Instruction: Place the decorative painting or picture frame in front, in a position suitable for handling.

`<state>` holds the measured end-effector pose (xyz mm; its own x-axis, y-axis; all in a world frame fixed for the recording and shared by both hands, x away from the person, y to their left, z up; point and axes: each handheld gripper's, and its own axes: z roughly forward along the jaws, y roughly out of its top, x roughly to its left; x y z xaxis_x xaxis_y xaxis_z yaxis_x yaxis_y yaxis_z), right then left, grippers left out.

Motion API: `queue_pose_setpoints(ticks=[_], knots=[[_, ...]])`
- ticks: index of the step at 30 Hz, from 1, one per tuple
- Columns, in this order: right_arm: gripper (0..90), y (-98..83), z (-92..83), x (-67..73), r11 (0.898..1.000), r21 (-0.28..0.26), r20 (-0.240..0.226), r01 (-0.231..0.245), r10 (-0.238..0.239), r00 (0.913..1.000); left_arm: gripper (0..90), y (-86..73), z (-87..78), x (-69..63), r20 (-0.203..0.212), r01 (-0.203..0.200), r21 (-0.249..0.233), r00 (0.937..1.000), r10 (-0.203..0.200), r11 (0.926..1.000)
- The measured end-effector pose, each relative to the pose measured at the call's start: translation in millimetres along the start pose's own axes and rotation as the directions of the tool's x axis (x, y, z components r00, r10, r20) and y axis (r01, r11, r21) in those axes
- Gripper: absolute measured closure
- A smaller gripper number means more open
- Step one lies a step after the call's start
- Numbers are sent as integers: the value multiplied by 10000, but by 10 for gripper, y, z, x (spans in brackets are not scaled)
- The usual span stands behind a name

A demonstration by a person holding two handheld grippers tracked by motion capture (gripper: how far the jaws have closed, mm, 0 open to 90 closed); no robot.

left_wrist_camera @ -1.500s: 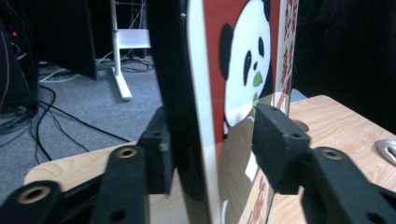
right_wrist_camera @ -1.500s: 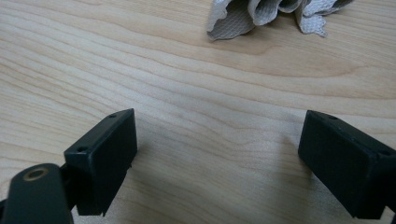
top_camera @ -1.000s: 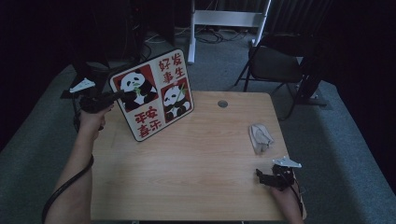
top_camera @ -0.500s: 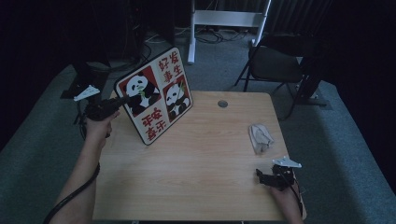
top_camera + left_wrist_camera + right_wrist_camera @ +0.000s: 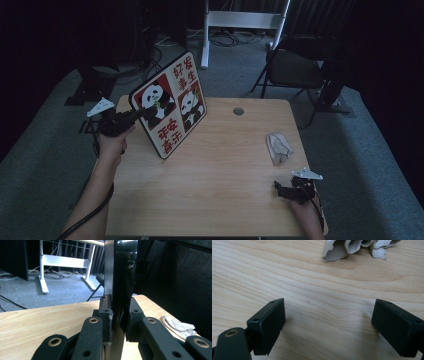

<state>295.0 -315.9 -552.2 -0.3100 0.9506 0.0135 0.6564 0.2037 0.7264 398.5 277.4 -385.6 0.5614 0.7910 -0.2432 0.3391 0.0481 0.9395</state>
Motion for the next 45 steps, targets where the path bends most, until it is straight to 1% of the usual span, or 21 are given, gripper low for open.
queue_pose_setpoints(ticks=[3, 6, 10, 13, 17, 21, 25, 26, 27, 31, 32, 34, 37, 42, 45], knots=[[114, 0, 0, 0, 10000, 1, 2, 1, -1, 10000, 795, -4, -14, -53, 102, -75, 105, 9999, 74, 9999], [114, 0, 0, 0, 10000, 3, 2, -1, 1, 10000, 796, -20, -36, -96, 220, -39, 159, 9998, 35, 9999], [114, 0, 0, 0, 10000, 2, 2, 0, 0, 10000, 795, -35, -69, -188, 314, -243, 266, 9992, 235, 9994], [114, 0, 0, -1, 10000, 1, 1, 6, -6, 10000, 794, -53, -101, -251, 362, -315, 285, 9989, 304, 9991], [114, 0, 0, -1, 10000, 2, 2, 17, -17, 10000, 796, -85, -151, -307, 557, -296, 320, 9981, 278, 9990], [114, 0, 0, -1, 10000, 2, 2, 4, -4, 10000, 795, -127, -196, -376, 623, -228, 301, 9978, 209, 9993], [114, 0, 0, -1, 10000, 5, 4, 6, -6, 10000, 793, -152, -240, -483, 700, -414, 343, 9968, 389, 9986], [114, 0, 0, -1, 10000, 7, 3, 10, -10, 10000, 795, -159, -245, -500, 727, -409, 326, 9966, 385, 9986], [114, 0, -1, -1, 10000, 9, 4, 11, -11, 10000, 794, -163, -254, -519, 803, -487, 384, 9957, 455, 9981], [114, 0, 0, -1, 10000, 2, 2, 8, -8, 10000, 794, -205, -286, -603, 896, -437, 348, 9952, 405, 9984], [114, 0, 0, -1, 10000, 2, 2, 8, -8, 10000, 793, -205, -286, -603, 896, -437, 348, 9952, 405, 9984], [114, 0, 0, -1, 10000, 1, 2, 8, -8, 10000, 794, -233, -307, -657, 975, -404, 328, 9945, 370, 9986], [114, 0, 0, -1, 10000, -1, 0, 11, -11, 10000, 794, -250, -331, -704, 1068, -432, 382, 9935, 389, 9983], [114, 0, 0, -1, 10000, -2, 1, 13, -13, 10000, 791, -293, -360, -765, 1215, -232, 371, 9924, 186, 9990], [114, 0, 0, 0, 10000, 4, 0, 2, -2, 10000, 790, -307, -377, -817, 1266, -283, 387, 9917, 232, 9989]])
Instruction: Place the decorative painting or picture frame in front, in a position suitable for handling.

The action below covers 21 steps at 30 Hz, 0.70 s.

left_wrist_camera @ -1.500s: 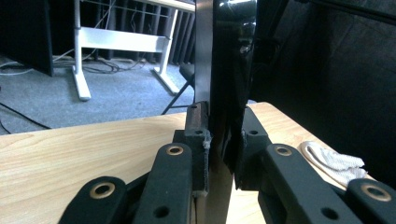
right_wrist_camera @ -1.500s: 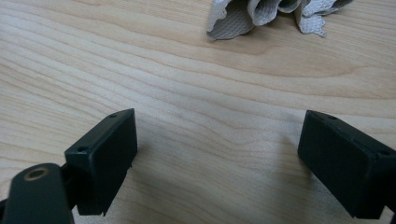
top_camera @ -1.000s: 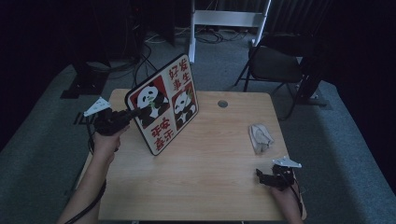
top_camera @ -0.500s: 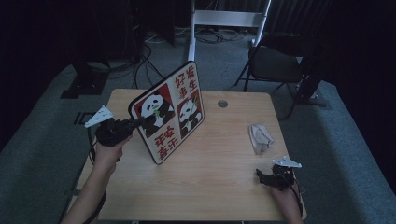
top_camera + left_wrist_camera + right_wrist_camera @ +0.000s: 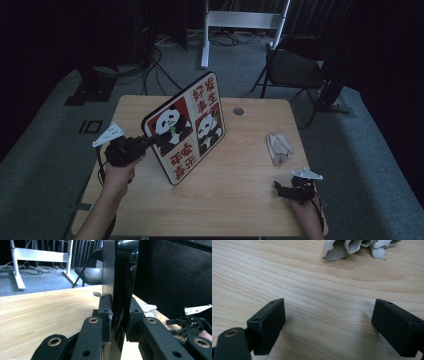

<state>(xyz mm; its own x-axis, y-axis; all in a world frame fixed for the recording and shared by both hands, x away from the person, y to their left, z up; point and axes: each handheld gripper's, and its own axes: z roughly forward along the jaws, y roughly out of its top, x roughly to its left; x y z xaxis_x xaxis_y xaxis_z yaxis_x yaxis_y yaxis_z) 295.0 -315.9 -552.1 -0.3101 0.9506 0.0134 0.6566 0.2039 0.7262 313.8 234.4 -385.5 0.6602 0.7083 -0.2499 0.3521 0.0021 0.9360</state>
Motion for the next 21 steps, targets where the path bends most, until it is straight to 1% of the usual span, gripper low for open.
queue_pose_setpoints(ticks=[4, 7, 11, 14, 21], knots=[[114, 0, 0, 0, 10000, 1, 0, -2, 2, 10000, 788, -27, -9, -80, 15, -50, -42, 10000, 50, 10000], [114, 0, 0, 0, 10000, 3, 0, -5, 5, 10000, 788, -44, -18, -139, 110, -127, -22, 9999, 127, 9999], [114, 0, 0, 0, 10000, 2, 4, 5, -5, 10000, 788, -62, -27, -231, 90, -244, 20, 9997, 244, 9997], [114, 0, 0, 0, 10000, 3, 3, 3, -3, 10000, 787, -79, -32, -310, 136, -252, 57, 9996, 251, 9997], [114, 0, 0, 0, 10000, 2, 2, 1, -1, 10000, 788, -133, -56, -396, 424, -128, 59, 9990, 125, 9999]])
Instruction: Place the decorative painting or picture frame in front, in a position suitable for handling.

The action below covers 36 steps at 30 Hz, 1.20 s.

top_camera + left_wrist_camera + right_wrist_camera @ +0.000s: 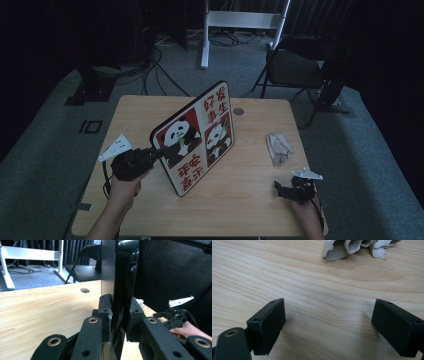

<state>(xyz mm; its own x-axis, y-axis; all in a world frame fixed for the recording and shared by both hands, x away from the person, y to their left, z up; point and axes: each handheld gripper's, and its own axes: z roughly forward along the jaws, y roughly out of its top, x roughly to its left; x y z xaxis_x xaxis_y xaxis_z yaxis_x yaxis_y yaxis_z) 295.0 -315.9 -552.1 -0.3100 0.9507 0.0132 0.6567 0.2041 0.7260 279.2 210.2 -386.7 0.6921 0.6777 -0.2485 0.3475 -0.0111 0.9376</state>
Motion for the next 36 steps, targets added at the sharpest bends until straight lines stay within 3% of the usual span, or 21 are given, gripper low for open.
queue_pose_setpoints(ticks=[7, 26, 36], knots=[[114, 0, 0, 0, 10000, -1, -1, 4, -4, 10000, 785, -34, -28, -139, 25, -4, 81, 10000, 4, 10000], [114, 0, 0, 0, 10000, 0, 1, 4, -4, 10000, 787, -116, -112, -347, 303, -56, 150, 9995, 51, 9999], [114, -1, 0, 0, 10000, 0, 2, 5, -5, 10000, 792, -168, -181, -447, -17, 128, 129, 9999, -128, 9998]])
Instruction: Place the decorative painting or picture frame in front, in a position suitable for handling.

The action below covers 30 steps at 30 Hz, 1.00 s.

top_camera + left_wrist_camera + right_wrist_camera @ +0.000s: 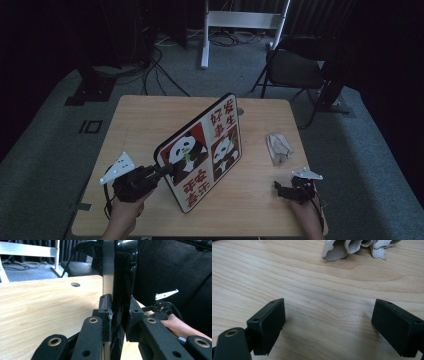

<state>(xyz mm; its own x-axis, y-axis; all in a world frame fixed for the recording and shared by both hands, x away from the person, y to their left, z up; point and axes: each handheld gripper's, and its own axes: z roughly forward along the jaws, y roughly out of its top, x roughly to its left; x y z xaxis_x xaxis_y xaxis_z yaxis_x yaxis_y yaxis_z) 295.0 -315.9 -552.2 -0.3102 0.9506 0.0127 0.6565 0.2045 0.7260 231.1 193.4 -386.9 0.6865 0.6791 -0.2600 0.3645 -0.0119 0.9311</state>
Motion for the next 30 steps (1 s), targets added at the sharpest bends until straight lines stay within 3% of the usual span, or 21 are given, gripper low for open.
queue_pose_setpoints(ticks=[8, 11, 15, 18, 22, 30], knots=[[113, 1, 1, 20, 9998, -7, -218, 211, -211, 9995, 788, -38, 3, 22, 54, 23, -249, 10000, -22, 9997], [113, 7, 7, 61, 9997, -6, -202, 231, -231, 9995, 783, -50, 3, 32, 69, -185, -306, 9998, 187, 9994], [114, 25, 25, 160, 9982, -5, -577, 602, -602, 9965, 777, -71, -1, 49, 195, -293, -395, 9994, 301, 9988], [114, 31, 32, 185, 9963, -26, -860, 862, -861, 9926, 771, -78, -3, 50, 252, -328, -369, 9991, 337, 9988], [137, 28, 27, 175, 9970, -92, -856, 772, -777, 9933, 743, -120, 21, 65, 398, -265, -202, 9988, 273, 9994], [128, 28, 27, 182, 9957, -83, -994, 918, -922, 9908, 708, -296, 56, 101, 240, -393, 209, 9990, 388, 9990]])
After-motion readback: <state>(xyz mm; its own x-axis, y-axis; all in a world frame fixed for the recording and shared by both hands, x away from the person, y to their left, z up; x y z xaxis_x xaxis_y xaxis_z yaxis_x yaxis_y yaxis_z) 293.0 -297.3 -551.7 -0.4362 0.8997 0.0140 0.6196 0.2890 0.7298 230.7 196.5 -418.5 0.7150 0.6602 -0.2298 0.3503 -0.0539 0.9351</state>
